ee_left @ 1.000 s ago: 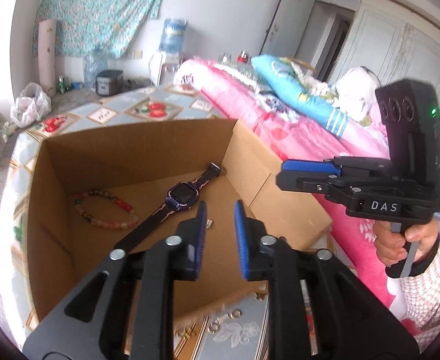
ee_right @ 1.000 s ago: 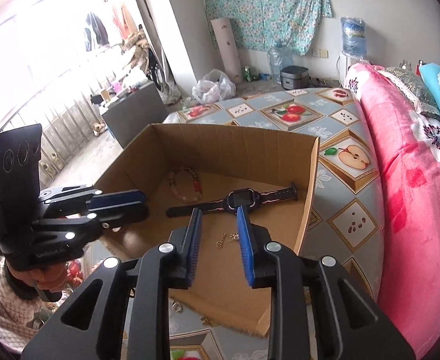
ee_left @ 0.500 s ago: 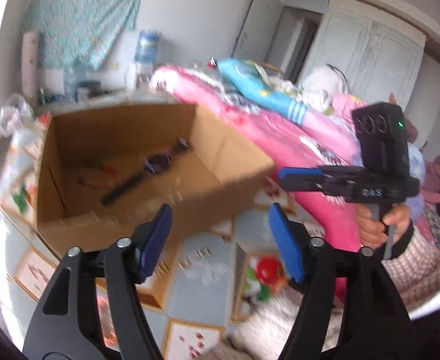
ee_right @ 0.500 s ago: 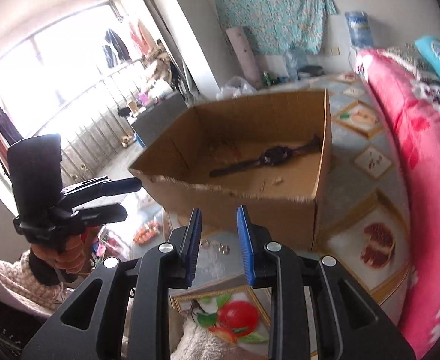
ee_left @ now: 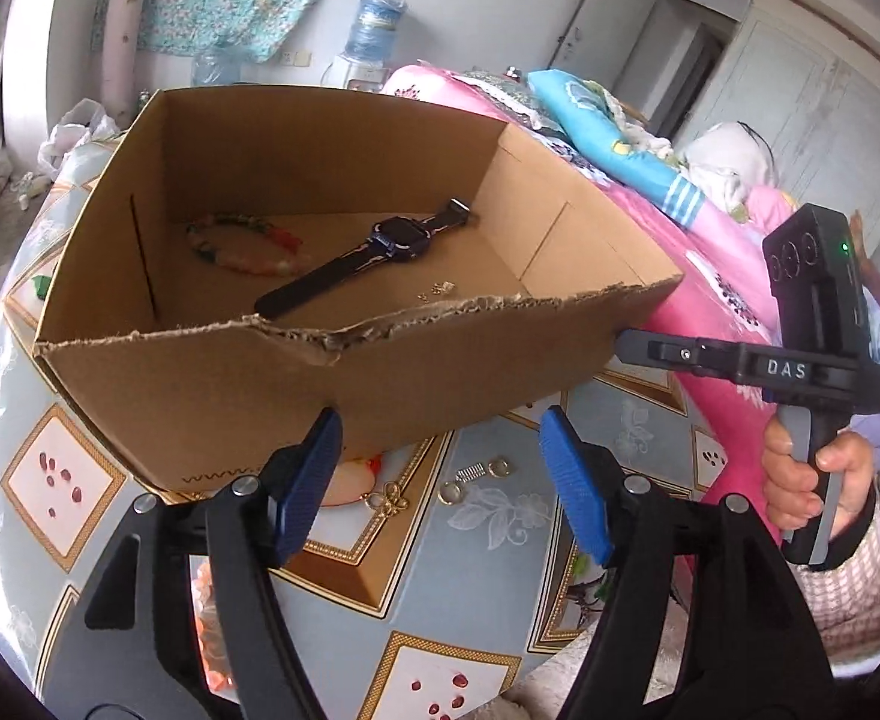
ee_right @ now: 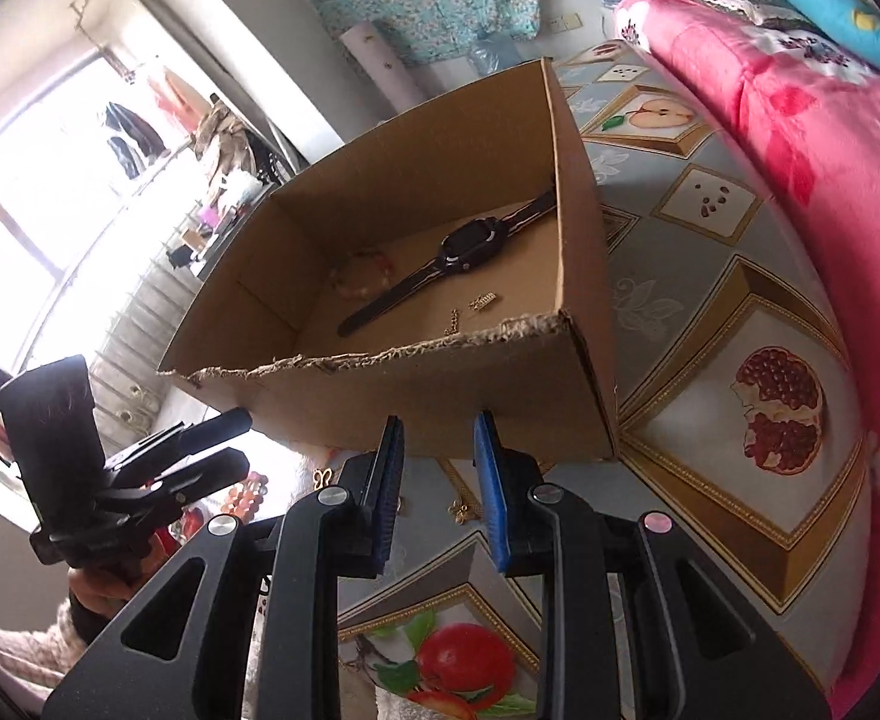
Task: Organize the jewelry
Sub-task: 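Withdraw both grippers from the box back toward the gold charms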
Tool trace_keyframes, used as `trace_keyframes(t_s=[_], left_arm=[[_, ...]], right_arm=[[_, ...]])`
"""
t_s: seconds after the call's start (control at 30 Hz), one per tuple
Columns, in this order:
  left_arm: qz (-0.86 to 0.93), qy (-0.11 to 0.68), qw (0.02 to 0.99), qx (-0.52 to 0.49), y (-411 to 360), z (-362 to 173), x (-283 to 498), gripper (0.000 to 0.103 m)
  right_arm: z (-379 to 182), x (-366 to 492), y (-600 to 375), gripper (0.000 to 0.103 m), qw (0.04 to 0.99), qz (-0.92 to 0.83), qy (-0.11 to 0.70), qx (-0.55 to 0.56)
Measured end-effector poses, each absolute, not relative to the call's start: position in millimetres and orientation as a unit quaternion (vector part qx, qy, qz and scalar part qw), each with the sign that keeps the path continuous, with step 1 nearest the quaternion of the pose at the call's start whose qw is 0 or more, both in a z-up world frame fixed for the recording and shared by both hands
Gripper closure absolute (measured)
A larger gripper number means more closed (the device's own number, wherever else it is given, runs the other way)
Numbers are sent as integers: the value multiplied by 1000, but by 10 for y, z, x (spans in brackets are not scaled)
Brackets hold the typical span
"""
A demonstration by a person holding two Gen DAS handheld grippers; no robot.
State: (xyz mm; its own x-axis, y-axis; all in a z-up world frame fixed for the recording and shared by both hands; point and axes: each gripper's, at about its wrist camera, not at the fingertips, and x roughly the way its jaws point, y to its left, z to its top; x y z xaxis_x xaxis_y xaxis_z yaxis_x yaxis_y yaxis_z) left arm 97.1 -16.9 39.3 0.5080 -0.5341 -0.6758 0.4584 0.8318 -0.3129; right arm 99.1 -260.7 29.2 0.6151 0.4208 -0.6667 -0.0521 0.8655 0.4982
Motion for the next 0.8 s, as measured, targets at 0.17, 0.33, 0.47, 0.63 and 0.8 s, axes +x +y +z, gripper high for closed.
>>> trace_keyframes(t_s=[0.17, 0.33, 0.47, 0.63, 0.8], left_arm=[[-287, 402, 869, -42, -204, 396, 964, 38], [-285, 402, 869, -49, -188, 386, 977, 38], [-281, 401, 871, -42, -206, 373, 952, 38], [-287, 412, 864, -23, -252, 299, 795, 33], [-276, 429, 859, 35, -358, 164, 605, 29]], right_arm=[[286, 1002, -2651, 78, 871, 130, 410, 236], [271, 1028, -2654, 78, 871, 132, 406, 243], [254, 967, -2649, 67, 877, 104, 412, 224], [181, 796, -2539, 49, 886, 62, 434, 151], [43, 593, -2400, 36, 886, 24, 457, 67]])
